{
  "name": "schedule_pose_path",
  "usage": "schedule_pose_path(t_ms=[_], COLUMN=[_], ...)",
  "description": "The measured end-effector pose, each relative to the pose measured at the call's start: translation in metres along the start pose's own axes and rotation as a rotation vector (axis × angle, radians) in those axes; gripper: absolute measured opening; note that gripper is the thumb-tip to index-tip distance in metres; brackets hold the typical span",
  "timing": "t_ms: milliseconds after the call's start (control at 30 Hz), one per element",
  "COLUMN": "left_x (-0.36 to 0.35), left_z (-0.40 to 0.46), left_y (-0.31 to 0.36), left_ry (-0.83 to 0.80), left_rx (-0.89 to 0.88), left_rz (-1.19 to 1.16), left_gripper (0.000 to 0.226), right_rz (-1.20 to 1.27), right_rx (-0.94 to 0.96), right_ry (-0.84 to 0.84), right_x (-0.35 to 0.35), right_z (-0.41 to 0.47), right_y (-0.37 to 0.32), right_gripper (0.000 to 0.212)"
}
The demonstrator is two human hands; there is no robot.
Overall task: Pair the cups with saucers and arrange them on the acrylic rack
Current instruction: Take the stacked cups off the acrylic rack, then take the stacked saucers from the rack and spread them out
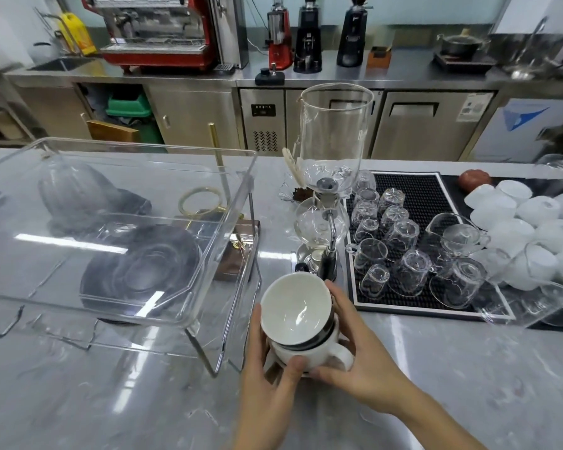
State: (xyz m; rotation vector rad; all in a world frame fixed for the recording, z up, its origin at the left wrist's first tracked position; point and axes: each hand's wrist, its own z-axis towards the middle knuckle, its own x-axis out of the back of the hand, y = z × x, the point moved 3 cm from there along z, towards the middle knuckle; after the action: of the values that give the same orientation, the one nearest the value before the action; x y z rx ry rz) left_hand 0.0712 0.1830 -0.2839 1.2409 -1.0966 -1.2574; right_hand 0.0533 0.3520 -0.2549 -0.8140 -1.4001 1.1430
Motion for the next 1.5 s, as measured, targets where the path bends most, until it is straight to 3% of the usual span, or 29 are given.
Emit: schedule_pose_path(t_ms=[467,867,1033,1200,1367,1500], left_x=[0.002,0.007,0.015,0.028,0.048,0.072], left_z=[0.011,-0.003,-0.028,-0.060,-0.086,-0.100], left_y=[-0.011,0.003,0.009,0.021,0.028,0.035], left_ry=[-0.028,-0.007,-0.025,-0.053,-0.072,0.012], left_rx=[-0.036,-0.018,-0.071,-0.342,-0.440,-0.424], left_rz=[0.048,0.028,0.245,0.559,0.934,0.966], left_gripper=[0.100,0.090,0.088,0.070,0.067,0.067], right_rz=[0.016,-0.125,-0.417,-0.741,-0.810,-0.785], right_rx=[-0.043,-0.038,0.068,0.175,0.231,0.254], right_ry=[-0.018,0.117,0.214,0.228,0.239,0.237], right_x=[-0.003,0.001,0.003,-0.008,-0.029,-0.055], right_z=[0.003,-0.018,-0.043,-0.070,-0.093,-0.104], right_y=[0.001,-0.016,-0.034,-0.044,-0.054,-0.064], right_gripper=[0.112,0.113,0.102,0.093,0.087,0.085])
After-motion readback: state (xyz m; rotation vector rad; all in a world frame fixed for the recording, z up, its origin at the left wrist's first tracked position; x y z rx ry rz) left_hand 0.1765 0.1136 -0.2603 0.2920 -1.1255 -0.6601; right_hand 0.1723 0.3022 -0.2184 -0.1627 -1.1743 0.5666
